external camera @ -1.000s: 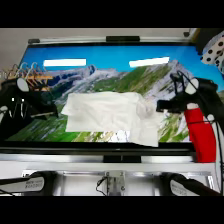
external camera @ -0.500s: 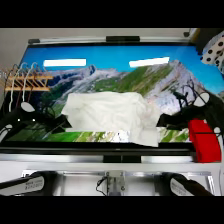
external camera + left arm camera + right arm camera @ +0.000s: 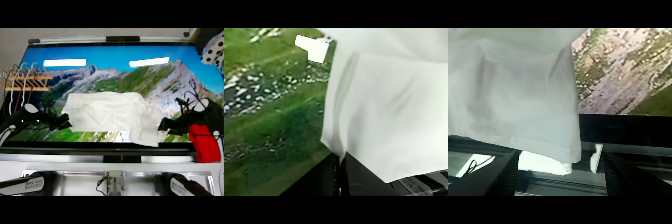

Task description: Fold the shirts.

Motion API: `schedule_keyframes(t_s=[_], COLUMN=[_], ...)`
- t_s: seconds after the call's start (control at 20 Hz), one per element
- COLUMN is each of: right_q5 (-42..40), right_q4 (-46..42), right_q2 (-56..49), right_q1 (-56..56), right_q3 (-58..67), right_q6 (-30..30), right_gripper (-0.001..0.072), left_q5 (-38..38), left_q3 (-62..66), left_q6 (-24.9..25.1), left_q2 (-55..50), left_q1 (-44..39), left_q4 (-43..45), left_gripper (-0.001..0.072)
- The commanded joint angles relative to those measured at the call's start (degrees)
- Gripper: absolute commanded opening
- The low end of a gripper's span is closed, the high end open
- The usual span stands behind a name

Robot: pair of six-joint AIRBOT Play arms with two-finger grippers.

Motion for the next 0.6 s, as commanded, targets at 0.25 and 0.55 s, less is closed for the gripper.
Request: schedule_keyframes(t_s=[0.25,0.55], right_q5=[-9.9,-13.6], right_q4=[8.6,9.9], right_q2=[-7.5,-11.2], right_q1=[-1.2,2.8], right_q3=[-5.6,-5.6], right_q6=[-1.8,-1.7], right_gripper=[0.0626,0.0554], left_q5=[-3.0,-3.0], left_q3=[0.1,0.1], left_q6=[3.8,4.5], left_q2=[1.6,3.7], left_q1=[0.0,0.0], left_q4=[0.0,0.0], left_gripper=[0.0031,0.0031])
